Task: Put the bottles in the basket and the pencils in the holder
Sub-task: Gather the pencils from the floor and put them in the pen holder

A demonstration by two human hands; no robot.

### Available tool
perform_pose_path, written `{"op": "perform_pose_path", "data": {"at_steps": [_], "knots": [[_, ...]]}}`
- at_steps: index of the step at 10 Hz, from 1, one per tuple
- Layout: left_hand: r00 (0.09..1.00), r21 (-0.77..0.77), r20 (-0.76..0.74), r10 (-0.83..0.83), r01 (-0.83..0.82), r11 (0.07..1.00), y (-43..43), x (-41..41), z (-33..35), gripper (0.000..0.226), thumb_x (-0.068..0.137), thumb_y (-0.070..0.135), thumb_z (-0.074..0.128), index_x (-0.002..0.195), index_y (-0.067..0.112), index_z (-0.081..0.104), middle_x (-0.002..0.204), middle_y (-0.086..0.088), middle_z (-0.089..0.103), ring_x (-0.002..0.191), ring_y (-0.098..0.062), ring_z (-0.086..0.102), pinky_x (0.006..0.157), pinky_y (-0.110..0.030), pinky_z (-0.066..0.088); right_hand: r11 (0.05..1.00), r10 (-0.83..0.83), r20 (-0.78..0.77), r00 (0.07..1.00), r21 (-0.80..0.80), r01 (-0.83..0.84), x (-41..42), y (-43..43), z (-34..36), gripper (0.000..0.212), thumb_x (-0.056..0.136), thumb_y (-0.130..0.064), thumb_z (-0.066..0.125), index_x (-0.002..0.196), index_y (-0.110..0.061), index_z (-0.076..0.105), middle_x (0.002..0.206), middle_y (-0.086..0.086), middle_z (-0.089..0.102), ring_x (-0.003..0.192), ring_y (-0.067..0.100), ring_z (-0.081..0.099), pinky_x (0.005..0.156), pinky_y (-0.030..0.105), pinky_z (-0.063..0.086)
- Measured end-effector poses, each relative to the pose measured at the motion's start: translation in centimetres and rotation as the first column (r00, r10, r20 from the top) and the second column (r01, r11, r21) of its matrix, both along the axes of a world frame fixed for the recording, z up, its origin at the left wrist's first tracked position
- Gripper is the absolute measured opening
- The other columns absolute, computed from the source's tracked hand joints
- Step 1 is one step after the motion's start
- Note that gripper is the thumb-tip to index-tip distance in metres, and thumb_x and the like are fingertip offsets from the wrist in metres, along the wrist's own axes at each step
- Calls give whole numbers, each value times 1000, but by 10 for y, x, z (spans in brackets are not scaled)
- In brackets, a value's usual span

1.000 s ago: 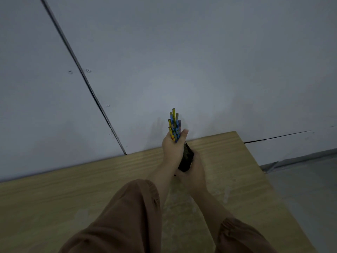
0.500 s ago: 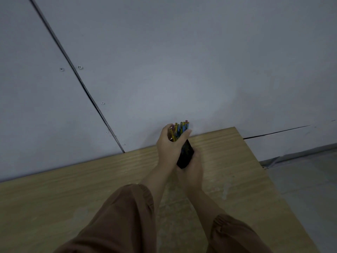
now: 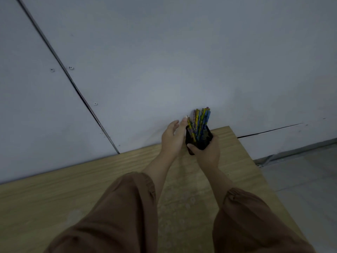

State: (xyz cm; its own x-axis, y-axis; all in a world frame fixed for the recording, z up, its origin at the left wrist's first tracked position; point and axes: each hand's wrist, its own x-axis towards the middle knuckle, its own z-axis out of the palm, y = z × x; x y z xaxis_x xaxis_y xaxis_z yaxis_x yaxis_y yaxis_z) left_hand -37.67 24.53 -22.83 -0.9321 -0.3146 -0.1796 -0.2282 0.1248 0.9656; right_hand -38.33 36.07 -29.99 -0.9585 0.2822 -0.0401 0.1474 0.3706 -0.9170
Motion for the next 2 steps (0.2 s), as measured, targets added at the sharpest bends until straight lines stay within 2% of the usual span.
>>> {"op": "perform_pose_path", "data": {"at_steps": [1, 2], "knots": [[1000, -12, 16, -17, 17, 1000, 2, 2, 2, 68, 85, 66, 47, 131, 18, 56, 133, 2, 59, 121, -11, 53, 99, -26, 40, 997, 60, 20, 998, -43, -59, -1, 7, -1, 87, 57, -39, 89, 128, -21, 42, 111, -13, 53, 112, 17, 59, 78, 23, 51], [1000, -44, 13, 2, -1, 999, 0, 9, 8, 65, 86, 65, 46, 131, 18, 56, 133, 2, 59, 122, -13, 52, 97, -25, 39, 996, 82, -6, 997, -21, -82, 6, 8, 9, 109, 53, -54, 86, 141, -22, 32, 134, -3, 46, 127, 17, 49, 95, 33, 52]]}}
